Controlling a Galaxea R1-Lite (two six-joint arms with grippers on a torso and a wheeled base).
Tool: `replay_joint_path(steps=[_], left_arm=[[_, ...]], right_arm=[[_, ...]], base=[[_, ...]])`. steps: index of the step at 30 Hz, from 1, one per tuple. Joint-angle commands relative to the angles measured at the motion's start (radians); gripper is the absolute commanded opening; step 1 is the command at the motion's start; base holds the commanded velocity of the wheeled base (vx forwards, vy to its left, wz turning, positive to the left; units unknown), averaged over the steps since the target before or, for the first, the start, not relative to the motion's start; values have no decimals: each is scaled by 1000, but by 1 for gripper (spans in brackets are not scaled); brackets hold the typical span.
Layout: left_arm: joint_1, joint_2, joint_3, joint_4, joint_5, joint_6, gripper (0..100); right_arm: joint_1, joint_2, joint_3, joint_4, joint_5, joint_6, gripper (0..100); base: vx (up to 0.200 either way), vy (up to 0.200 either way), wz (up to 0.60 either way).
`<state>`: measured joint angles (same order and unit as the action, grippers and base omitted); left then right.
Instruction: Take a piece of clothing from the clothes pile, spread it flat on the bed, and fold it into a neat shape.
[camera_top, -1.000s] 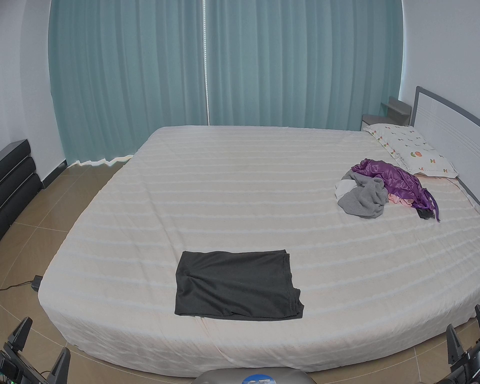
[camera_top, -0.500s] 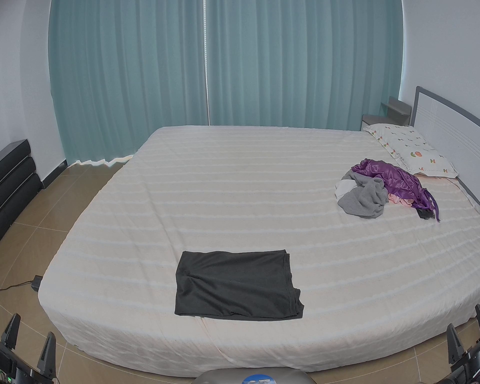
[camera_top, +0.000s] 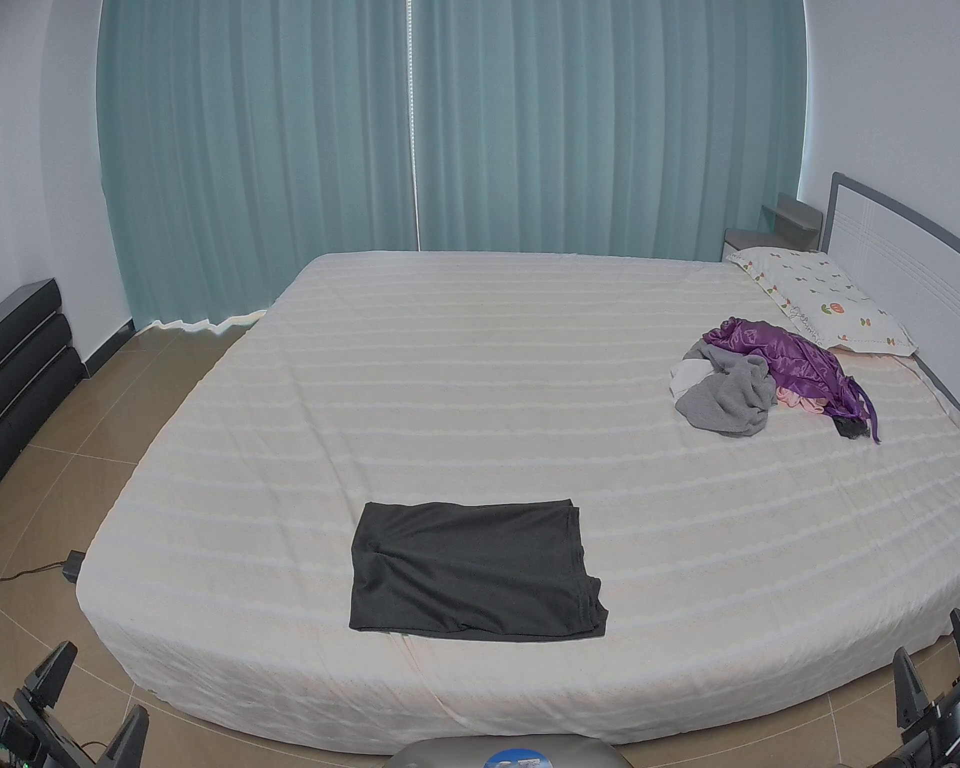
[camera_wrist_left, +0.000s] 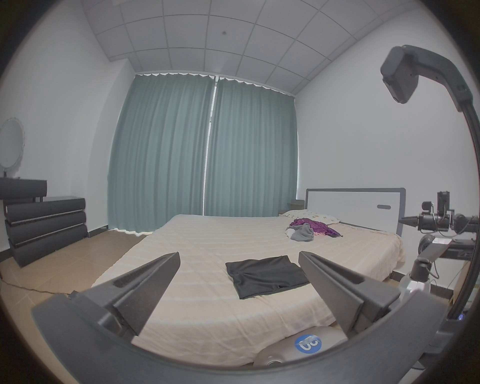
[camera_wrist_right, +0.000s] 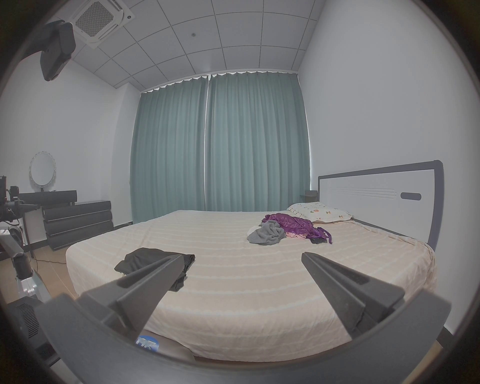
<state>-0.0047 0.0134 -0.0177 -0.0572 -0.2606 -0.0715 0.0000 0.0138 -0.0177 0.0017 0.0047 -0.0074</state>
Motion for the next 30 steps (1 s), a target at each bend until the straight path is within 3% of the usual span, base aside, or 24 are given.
replay_joint_path(steps=[1,2,4,6,15,30], left_arm=[[0,-12,13,-1,8,-10,100],[2,-13,18,-6,116,-16,100],[0,-13,18,-1,224,9,100],[2,-13,18,-1,262,45,100],[0,-13,16,7,264,85,100],[2,-13,18,59,239,75,100]], right_arm=[[0,-14,16,0,0,0,100],[0,-14,16,0,0,0,100],[0,-14,16,0,0,0,100],[0,-14,16,0,0,0,100],[0,-14,16,0,0,0,100],[0,-14,16,-2,0,0,100]], base=[[0,0,0],[0,0,0],[0,0,0],[0,0,0],[0,0,0],[0,0,0]])
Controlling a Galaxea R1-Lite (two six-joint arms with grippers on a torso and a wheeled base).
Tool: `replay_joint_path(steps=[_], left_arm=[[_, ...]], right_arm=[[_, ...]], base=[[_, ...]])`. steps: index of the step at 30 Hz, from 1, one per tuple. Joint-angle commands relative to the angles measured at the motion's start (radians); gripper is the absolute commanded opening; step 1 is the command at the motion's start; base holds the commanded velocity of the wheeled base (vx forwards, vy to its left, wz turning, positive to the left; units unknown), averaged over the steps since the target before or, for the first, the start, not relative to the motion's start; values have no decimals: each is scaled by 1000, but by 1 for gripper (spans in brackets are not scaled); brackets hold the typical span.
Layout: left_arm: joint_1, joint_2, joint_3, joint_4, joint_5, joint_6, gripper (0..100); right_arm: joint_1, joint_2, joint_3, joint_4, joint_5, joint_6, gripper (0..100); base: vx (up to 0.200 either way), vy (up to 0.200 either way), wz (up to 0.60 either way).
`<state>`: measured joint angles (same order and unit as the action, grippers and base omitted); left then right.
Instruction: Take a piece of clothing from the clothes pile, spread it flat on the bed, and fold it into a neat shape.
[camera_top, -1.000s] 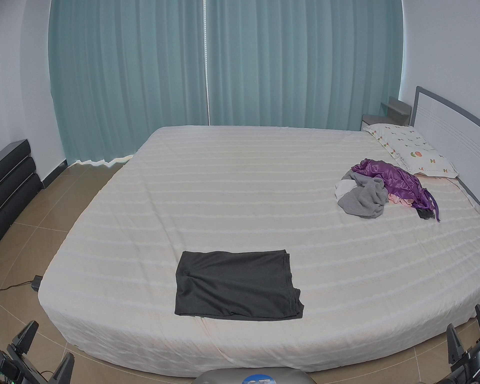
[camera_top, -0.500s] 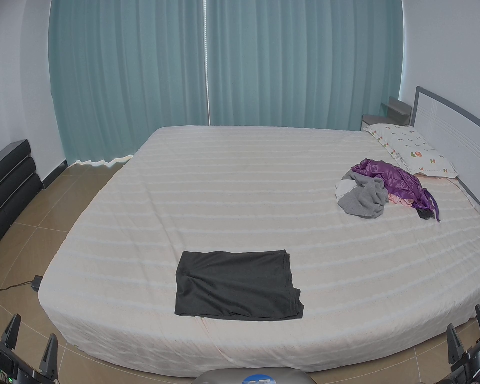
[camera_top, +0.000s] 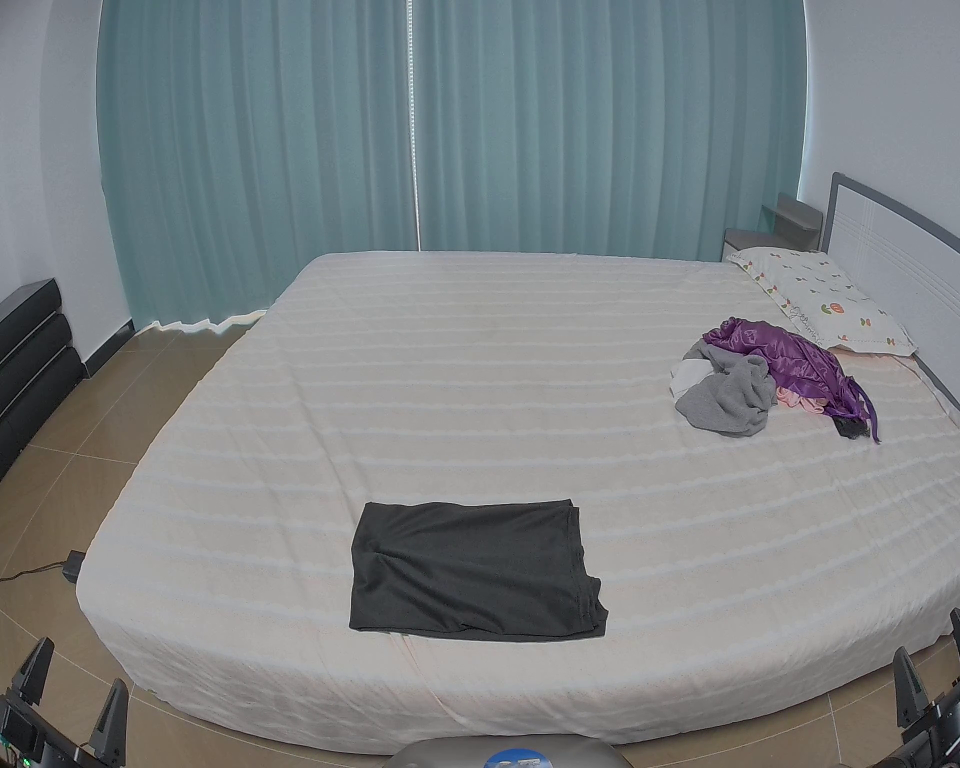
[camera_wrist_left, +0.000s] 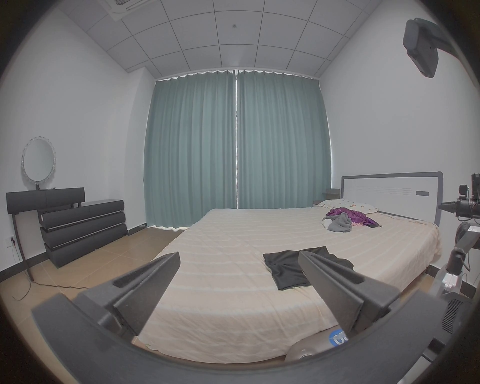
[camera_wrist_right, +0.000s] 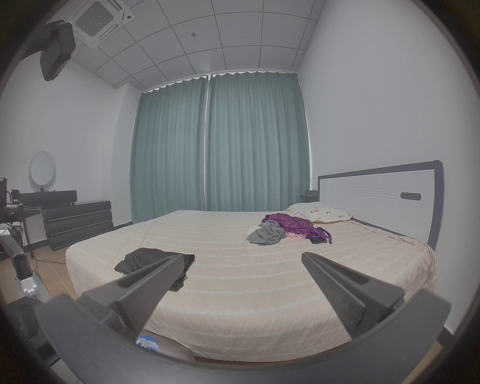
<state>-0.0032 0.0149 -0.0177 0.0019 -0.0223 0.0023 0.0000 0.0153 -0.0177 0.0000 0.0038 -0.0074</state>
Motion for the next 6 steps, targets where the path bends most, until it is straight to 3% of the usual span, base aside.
replay_joint_path(steps=[1,6], left_arm=[[0,-15,18,0,9,2,100],[0,-15,18,0,12,-1,100]], right_arm=[[0,-15,16,0,1,1,100],[0,-15,16,2,1,4,100]], base=[[0,0,0],[0,0,0]])
